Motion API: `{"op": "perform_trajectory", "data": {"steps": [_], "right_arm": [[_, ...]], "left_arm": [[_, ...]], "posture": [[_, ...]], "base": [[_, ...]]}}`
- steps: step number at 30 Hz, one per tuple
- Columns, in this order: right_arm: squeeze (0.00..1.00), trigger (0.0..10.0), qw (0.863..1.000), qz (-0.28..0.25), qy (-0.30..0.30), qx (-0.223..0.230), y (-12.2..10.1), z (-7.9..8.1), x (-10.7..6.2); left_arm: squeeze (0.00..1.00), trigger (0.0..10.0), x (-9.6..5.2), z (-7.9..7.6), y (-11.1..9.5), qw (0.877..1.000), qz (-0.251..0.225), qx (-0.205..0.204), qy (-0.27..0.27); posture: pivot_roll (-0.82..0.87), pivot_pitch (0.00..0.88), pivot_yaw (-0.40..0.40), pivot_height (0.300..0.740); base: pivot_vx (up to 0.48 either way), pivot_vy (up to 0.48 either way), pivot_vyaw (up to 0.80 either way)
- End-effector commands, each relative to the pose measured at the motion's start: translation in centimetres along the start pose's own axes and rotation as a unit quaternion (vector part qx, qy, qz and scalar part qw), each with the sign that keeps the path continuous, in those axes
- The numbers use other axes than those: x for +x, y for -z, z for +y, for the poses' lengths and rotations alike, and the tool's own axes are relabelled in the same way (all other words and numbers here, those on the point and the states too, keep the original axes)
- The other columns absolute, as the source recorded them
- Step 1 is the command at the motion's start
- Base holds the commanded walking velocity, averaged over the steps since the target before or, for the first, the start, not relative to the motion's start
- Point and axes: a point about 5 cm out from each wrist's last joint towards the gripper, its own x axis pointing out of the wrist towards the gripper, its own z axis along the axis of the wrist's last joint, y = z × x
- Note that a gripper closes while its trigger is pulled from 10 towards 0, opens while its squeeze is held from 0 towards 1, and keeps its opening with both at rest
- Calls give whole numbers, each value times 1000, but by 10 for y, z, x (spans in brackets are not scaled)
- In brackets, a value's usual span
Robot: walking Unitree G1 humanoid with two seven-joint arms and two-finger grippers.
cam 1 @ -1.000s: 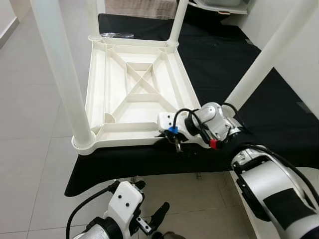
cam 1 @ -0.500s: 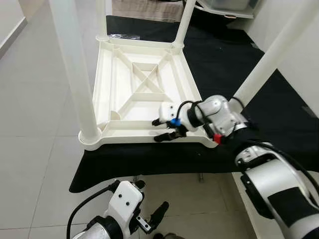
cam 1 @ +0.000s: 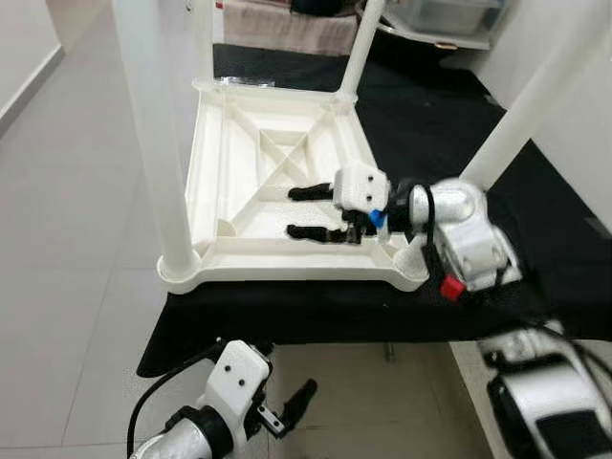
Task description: Building children table
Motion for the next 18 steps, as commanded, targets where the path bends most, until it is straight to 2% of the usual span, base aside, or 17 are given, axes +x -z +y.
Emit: {"op": "perform_trajectory", "data": {"steps": [1,3,5,7,9,10,11,12,13,15,17,18], "right_arm": [[0,10000,996,-50,63,22,-6,7,-8],[0,10000,994,-66,84,31,-7,10,-10],[0,10000,987,-73,118,76,3,25,-16],[0,10000,987,-73,118,76,3,25,-16],[0,10000,976,-65,161,129,20,53,-20],[0,10000,976,-65,161,129,20,53,-20],[0,10000,968,-62,195,145,28,65,-22],[0,10000,968,-62,195,145,28,65,-22],[0,10000,959,-53,232,155,34,73,-25],[0,10000,934,-2,309,180,55,92,-37],[0,10000,917,26,345,198,64,103,-43],[0,10000,905,29,362,223,67,108,-44]], "left_arm": [[0,10000,0,-1,6,1000,9,-6,5],[0,10000,1,0,7,1000,9,-4,3],[0,10000,0,6,5,1000,-1,2,-18],[0,10000,0,6,5,1000,-1,2,-18],[0,10000,-3,19,4,997,-12,1,-79],[0,10000,-3,19,4,997,-12,1,-79],[0,10000,-5,25,2,994,-19,3,-112],[0,10000,-5,25,2,994,-19,3,-112],[0,10000,-7,30,1,991,-27,8,-134],[0,10000,-13,40,-6,980,-48,9,-191],[0,10000,-15,43,-9,977,-53,13,-206],[0,10000,-15,40,-9,978,-52,17,-200]], "posture": [[58,70,-139,740],[58,70,-139,740],[59,67,-136,740],[59,67,-136,740],[81,52,-127,740],[81,52,-127,740],[84,50,-121,740],[84,50,-121,740],[79,43,-116,740],[73,39,-103,740],[93,40,-107,740],[93,40,-107,740]], "base": [[0,0,0],[0,0,0],[0,0,0],[0,0,0],[0,0,0],[0,0,0],[0,0,0],[0,0,0],[0,0,0],[0,0,0],[0,0,0],[0,0,0]]}}
